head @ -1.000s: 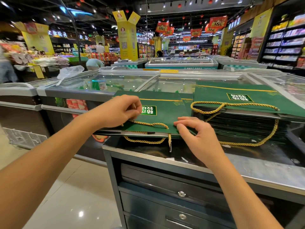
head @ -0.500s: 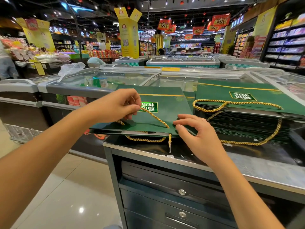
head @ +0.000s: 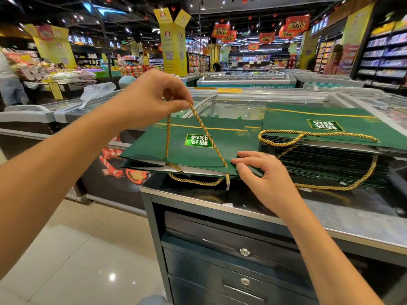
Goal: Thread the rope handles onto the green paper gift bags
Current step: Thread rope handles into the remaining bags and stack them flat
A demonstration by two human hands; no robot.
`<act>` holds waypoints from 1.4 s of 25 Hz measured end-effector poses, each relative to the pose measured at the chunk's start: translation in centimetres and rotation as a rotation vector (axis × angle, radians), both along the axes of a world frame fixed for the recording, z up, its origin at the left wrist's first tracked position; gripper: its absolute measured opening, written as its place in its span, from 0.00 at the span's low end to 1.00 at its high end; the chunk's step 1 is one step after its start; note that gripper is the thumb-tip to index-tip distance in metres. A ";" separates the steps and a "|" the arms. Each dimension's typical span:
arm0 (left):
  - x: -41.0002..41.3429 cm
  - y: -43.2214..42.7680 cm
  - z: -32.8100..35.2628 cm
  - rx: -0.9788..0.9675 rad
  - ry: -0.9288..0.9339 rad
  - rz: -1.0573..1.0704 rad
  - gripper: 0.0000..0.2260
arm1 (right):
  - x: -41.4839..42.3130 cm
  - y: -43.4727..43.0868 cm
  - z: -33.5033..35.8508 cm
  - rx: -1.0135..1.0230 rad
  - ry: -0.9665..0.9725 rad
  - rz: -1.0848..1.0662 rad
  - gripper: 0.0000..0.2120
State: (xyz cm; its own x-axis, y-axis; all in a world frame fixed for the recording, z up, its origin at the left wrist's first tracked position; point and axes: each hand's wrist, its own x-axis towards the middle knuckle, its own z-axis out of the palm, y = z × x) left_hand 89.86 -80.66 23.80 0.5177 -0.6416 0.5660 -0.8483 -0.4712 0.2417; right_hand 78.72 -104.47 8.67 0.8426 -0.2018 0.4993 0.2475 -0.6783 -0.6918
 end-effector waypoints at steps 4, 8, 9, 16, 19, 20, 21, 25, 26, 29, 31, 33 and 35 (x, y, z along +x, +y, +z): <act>-0.3 0.3 1.4 -0.114 -0.057 0.023 0.06 | 0.0 0.0 0.0 0.010 0.004 0.005 0.10; -0.5 0.7 2.4 -0.152 -0.079 0.020 0.06 | 0.1 -0.1 0.0 0.022 0.001 0.007 0.10; -0.6 0.7 2.5 -0.143 -0.095 0.020 0.06 | 0.1 -0.1 0.0 0.021 0.000 0.005 0.10; -0.4 0.8 2.9 -0.153 -0.231 0.035 0.07 | 0.2 -0.2 -0.1 0.023 -0.006 0.005 0.10; -0.4 0.6 2.5 -0.185 -0.259 0.037 0.06 | 0.2 -0.3 -0.2 0.013 -0.013 0.004 0.10; 0.0 0.4 2.1 -0.190 -0.224 0.050 0.06 | 0.2 -0.3 -0.3 0.005 -0.014 0.002 0.10; 0.2 0.2 1.5 -0.196 -0.162 0.063 0.06 | 0.2 -0.2 -0.3 -0.006 -0.014 0.001 0.10; 1.1 -0.1 -2.1 -0.082 0.131 0.129 0.11 | 0.1 -0.1 -0.3 -0.035 -0.018 0.000 0.11; 1.2 0.5 -3.1 -0.035 0.196 0.141 0.14 | 0.1 -0.1 -0.2 -0.034 -0.024 0.001 0.11; 1.4 2.9 -5.4 0.009 0.290 0.289 0.17 | -0.1 0.1 -0.2 -0.050 -0.067 -0.018 0.11; 1.4 4.9 -7.1 -0.094 0.383 0.441 0.19 | -0.2 0.1 -0.3 -0.054 -0.112 -0.047 0.12; 1.0 6.2 -9.2 -0.330 0.590 0.479 0.20 | -0.1 0.3 -0.3 -0.068 -0.169 -0.069 0.13; -0.1 6.7 -10.7 -0.610 0.849 0.357 0.15 | 0.1 0.6 -0.5 -0.115 -0.228 -0.091 0.13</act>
